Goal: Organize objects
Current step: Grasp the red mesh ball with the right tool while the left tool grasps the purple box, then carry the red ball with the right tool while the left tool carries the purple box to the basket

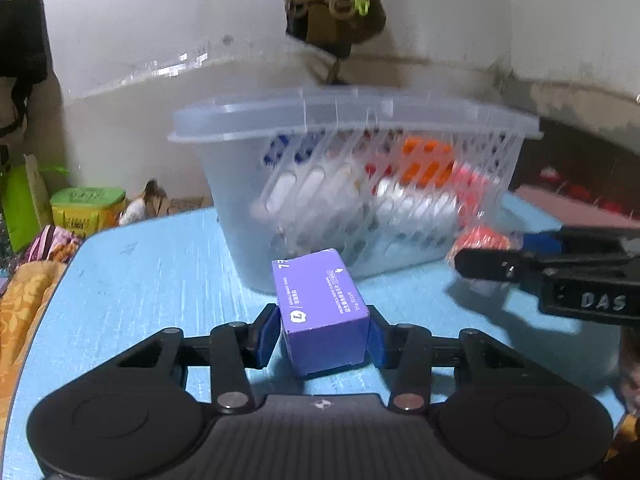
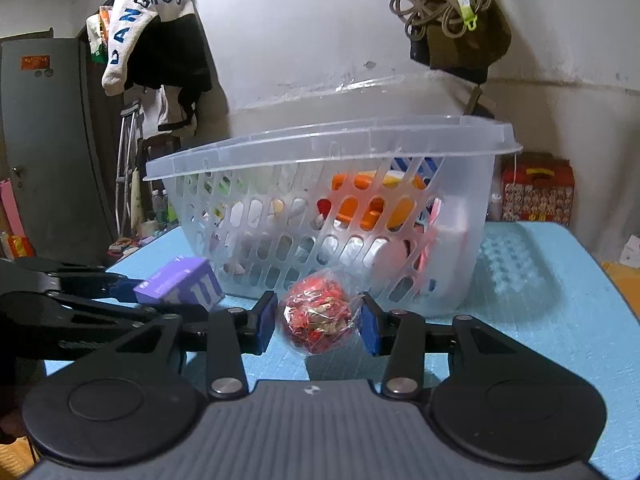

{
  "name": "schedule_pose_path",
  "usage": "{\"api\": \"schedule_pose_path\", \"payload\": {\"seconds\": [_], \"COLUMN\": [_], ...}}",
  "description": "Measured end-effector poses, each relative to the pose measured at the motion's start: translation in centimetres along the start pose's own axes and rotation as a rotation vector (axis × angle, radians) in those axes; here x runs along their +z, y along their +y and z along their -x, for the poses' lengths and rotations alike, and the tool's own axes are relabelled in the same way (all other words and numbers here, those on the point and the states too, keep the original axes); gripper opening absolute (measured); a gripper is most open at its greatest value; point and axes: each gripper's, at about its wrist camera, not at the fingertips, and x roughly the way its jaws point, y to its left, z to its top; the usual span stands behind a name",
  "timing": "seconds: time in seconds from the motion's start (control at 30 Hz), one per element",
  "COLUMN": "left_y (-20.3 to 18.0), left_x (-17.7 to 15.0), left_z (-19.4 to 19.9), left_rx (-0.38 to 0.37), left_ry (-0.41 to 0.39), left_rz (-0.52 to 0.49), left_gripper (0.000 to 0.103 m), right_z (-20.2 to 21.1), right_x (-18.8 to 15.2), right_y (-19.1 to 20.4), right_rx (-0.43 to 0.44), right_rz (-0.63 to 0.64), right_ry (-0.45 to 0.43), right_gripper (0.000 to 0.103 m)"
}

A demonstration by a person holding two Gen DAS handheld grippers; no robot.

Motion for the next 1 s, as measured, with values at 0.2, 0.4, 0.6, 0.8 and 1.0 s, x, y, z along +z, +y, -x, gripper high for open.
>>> {"api": "schedule_pose_path", "payload": {"seconds": [0.2,0.4,0.6,0.8,1.0], "left_y": [0.3,1.1,0.8,0.9,0.7], "left_x": [-0.4,-0.3,-0.4,-0.4,-0.7], "left_z": [1.0,0.9,1.1,1.2,1.8], "left_rx": [-0.073,-0.100,-0.094,-0.100,-0.103], "left_ry": [-0.058,-0.066,-0.087,-0.096,-0.138], "left_rz": [-0.011,0.030,0.005,0.013,-0.004], "left_gripper": [0.049,0.049,0.049,0.049,0.049], "right_z": [1.1,1.2,1.3,1.5,1.7], "right_x": [-0.5,-0.4,-0.7,-0.9,-0.9], "right_y": [0.9,1.2,1.4,1.4,1.4], "right_rx": [-0.015,-0.023,-0.025,-0.022,-0.025], "right_rz": [0.037,0.053,0.062,0.062,0.059], "right_ry": [-0.085,-0.098,-0.106,-0.118,-0.128], "right_gripper": [0.047,0.047,0.047,0.047,0.046]}}
